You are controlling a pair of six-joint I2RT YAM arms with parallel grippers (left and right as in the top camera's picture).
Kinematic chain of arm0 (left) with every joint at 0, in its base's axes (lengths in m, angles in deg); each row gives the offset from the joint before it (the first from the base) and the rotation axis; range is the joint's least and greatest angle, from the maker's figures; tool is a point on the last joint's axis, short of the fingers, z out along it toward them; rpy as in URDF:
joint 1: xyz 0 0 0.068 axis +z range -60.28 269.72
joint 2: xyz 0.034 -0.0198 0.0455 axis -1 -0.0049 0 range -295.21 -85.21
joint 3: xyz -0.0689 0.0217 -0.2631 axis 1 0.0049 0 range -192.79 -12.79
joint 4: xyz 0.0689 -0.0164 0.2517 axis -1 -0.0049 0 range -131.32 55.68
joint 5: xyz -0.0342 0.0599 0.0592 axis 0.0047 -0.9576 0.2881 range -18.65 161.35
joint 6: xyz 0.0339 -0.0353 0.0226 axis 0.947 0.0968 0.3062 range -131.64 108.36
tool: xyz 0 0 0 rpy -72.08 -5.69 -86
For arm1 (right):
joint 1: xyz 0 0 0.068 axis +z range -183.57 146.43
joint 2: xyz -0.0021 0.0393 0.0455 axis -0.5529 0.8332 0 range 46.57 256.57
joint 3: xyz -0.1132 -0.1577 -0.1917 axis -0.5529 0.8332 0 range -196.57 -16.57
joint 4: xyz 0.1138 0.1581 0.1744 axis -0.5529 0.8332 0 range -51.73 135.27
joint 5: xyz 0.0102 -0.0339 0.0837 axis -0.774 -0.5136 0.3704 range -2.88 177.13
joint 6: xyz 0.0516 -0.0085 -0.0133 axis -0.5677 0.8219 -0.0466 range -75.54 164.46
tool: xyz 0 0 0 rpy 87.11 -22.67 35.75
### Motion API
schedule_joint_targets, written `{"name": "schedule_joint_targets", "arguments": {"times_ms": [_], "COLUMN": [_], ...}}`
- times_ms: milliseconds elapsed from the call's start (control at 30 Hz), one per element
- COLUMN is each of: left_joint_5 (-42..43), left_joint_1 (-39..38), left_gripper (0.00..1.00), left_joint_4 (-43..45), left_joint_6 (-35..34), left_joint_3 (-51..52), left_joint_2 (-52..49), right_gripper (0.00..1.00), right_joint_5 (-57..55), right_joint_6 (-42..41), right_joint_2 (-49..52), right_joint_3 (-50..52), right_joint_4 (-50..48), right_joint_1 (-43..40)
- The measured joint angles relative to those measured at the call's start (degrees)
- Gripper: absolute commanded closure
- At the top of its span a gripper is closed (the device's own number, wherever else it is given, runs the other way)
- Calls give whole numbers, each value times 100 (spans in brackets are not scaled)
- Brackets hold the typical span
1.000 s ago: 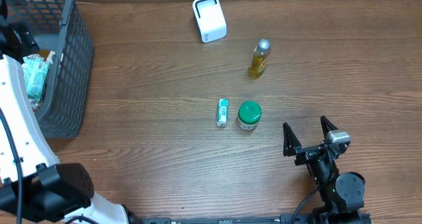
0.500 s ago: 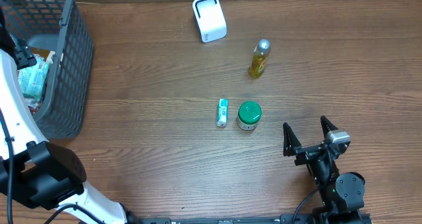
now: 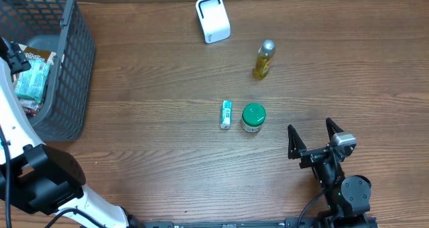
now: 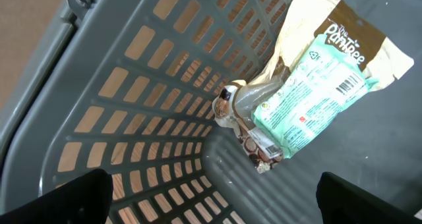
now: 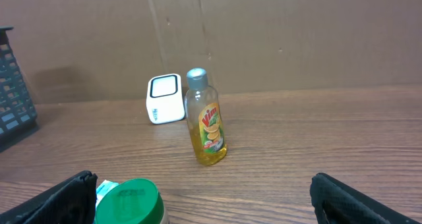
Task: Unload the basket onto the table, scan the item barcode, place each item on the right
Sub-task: 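Move the left gripper back down into the grey basket, then grasp the PanTree wipes pack in the basket with left gripper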
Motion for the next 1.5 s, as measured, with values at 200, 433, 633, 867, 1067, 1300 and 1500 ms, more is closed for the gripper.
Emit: {"name": "schedule_joint_targets", "arguments": {"times_ms": [200,433,633,867,1067,1300,1500], "left_joint_5": [2,2,2,2,2,2,269], "left_joint_1": [35,66,66,66,116,348,566], "left_gripper": [0,0,0,0,0,0,0], "left_joint_4": [0,-66,-79,-103,-173,-164,48], "left_joint_6": [55,55,149,319,356,356,608], "left_joint_3": [0,0,0,0,2,229,590], "left_joint_2": [0,0,-2,-2,-2,-2,-2], "right_gripper": [0,0,0,0,0,0,0], "right_joint_5": [0,0,-2,-2,2,-2,0], "right_joint_6": [2,0,0,0,-2,2,0], "right_joint_2": [0,0,2,0,0,0,0], "right_joint_3": [0,0,0,0,0,0,0], "right_joint_4": [0,0,-2,2,0,0,0], "right_joint_1": [0,0,0,0,0,0,0]}}
